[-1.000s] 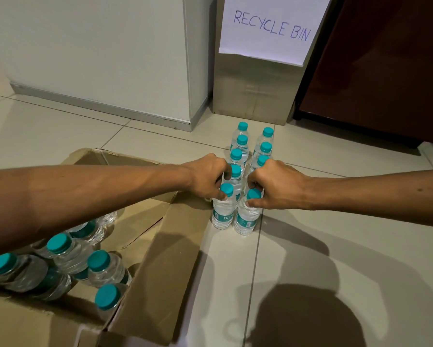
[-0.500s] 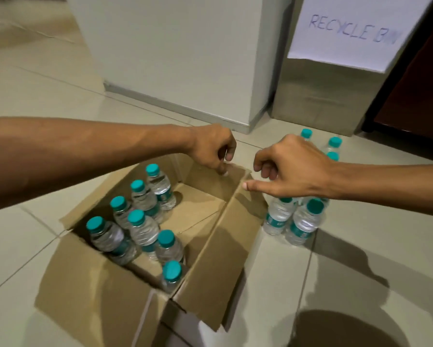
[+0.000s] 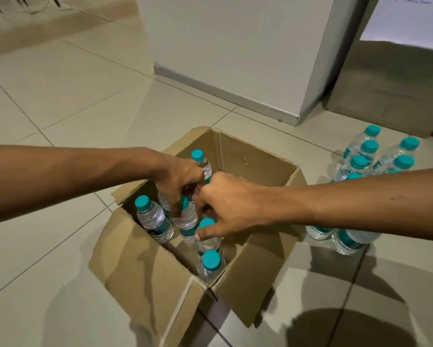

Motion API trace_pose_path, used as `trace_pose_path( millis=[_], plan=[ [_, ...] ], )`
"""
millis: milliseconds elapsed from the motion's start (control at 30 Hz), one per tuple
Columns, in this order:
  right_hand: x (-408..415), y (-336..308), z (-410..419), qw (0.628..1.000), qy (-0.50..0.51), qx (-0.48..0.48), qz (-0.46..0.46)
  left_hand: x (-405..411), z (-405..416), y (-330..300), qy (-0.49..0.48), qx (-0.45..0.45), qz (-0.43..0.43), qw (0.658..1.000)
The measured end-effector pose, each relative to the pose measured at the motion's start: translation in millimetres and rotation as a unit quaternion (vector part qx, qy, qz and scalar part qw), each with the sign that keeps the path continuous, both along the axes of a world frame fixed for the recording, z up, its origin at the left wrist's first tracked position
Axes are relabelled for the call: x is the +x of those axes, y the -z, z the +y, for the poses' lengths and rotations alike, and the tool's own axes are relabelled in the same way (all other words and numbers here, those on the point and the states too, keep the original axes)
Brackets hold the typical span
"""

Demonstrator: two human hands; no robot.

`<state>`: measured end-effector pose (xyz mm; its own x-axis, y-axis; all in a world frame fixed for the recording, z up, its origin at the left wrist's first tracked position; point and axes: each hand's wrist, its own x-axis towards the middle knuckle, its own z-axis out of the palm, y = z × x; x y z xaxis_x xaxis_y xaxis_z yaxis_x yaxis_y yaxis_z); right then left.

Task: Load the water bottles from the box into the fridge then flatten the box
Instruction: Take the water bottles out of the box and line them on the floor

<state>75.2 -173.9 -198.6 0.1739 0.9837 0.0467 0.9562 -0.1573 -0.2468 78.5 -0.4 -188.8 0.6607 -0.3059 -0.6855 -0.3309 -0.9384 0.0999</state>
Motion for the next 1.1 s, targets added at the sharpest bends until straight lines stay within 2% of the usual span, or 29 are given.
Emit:
trace_pose_path(
  millis=[267, 367, 500, 667, 867, 1100],
  plan=[
    [-7.8, 15.7, 5.0, 0.994, 0.017, -0.076, 0.075, 14.5, 0.1, 7.2, 0.030, -0.020, 0.029, 0.999],
    [-5.9, 10.6, 8.3, 0.995, 0.017, -0.061, 0.081, 14.7, -6.2, -1.8, 0.029, -0.048, -0.002, 0.998],
    [-1.5, -8.3, 2.6, 0.996, 0.025, -0.015, 0.085, 11.0, -5.8, -23.6, 0.004, -0.138, -0.030, 0.990],
    [4.4, -51.9, -17.9, 0.983, 0.145, 0.062, 0.091, 22.6, -24.2, -74.1, 0.006, -0.215, -0.023, 0.976],
    [7.7, -97.2, -63.9, 0.948, 0.285, 0.121, 0.076, 45.9, -64.0, -108.2, 0.001, -0.299, -0.051, 0.953],
    [0.3, -140.6, -131.5, 0.906, 0.376, 0.182, 0.069, 68.3, -141.7, -128.2, 0.030, -0.372, -0.088, 0.924]
  ],
)
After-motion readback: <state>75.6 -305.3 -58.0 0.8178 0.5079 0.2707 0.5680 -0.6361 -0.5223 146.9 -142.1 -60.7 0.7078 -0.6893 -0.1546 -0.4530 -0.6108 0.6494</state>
